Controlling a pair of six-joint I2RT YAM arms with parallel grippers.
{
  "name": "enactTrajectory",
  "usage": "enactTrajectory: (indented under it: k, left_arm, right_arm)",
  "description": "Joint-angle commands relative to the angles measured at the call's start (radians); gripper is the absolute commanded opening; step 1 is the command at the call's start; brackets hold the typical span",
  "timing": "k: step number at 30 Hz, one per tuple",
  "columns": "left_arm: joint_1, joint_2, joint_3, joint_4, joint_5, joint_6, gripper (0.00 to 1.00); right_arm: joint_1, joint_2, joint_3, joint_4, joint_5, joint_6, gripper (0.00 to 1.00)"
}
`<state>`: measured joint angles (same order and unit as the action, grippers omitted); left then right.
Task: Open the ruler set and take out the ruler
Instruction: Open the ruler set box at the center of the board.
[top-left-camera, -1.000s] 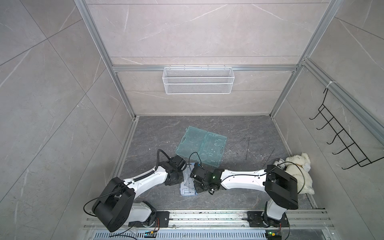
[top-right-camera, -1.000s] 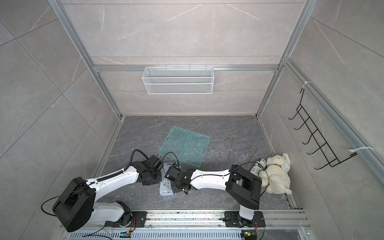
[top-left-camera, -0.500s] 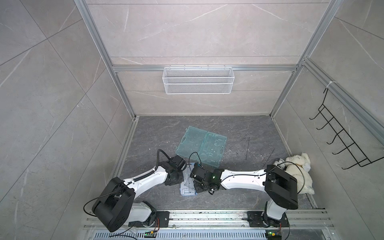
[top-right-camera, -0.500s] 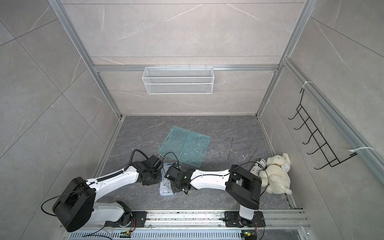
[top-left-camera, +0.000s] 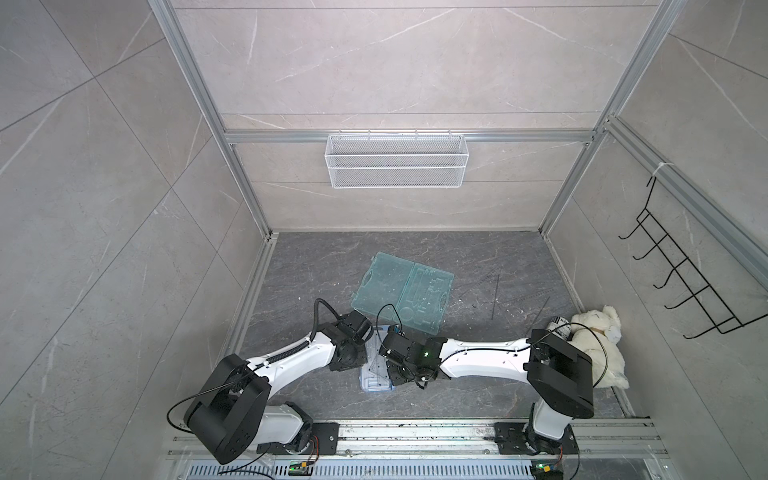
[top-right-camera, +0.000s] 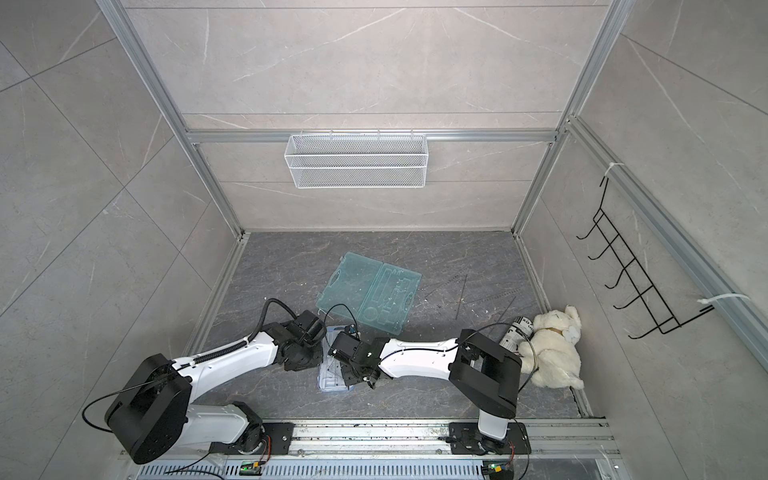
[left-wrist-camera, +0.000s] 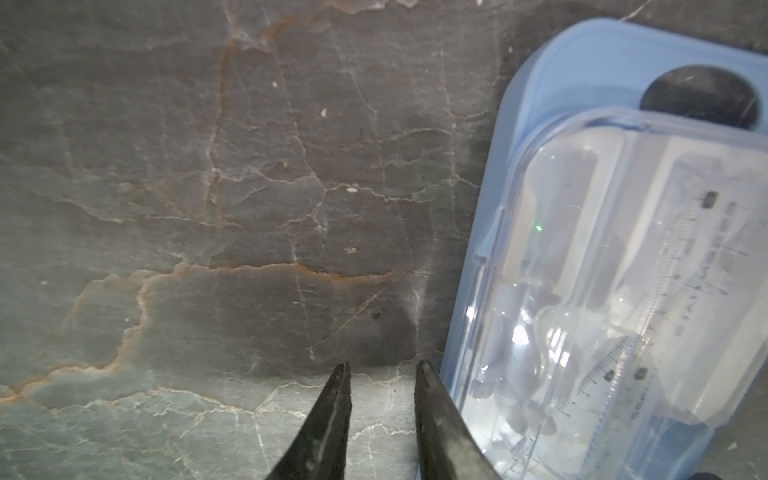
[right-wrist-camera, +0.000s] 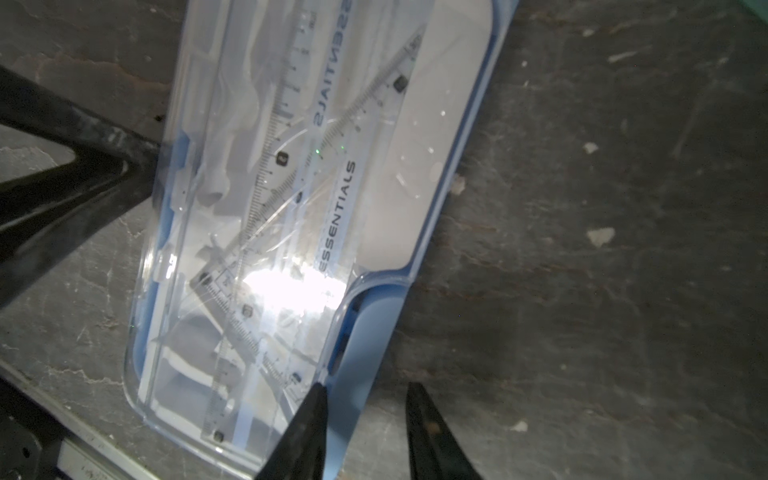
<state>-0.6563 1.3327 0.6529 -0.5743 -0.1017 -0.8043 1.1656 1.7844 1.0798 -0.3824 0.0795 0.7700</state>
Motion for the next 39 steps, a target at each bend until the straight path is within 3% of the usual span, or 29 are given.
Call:
enactTrajectory:
  k: [1,9,21,39]
  left_arm:
    - [0.002,0.008,0.008,-0.001,0.009,-0.014,0.31]
    - [0.002,0.014,0.008,0.002,0.011,-0.014,0.31]
    - [0.001,0.016,0.007,0.002,0.009,-0.013,0.31]
    - [0.002,0.02,0.012,-0.002,0.008,-0.014,0.31]
  right_arm:
    - [0.005,0.058,0.015,0.005,-0.012,0.022,0.36]
    - [0.005,0.072,0.024,-0.001,-0.012,0.025,0.36]
    - [-0.001,0.066,0.008,-0.031,0.029,0.02,0.19]
    - [-0.023,0.046,-0.03,-0.071,0.082,0.02,0.18]
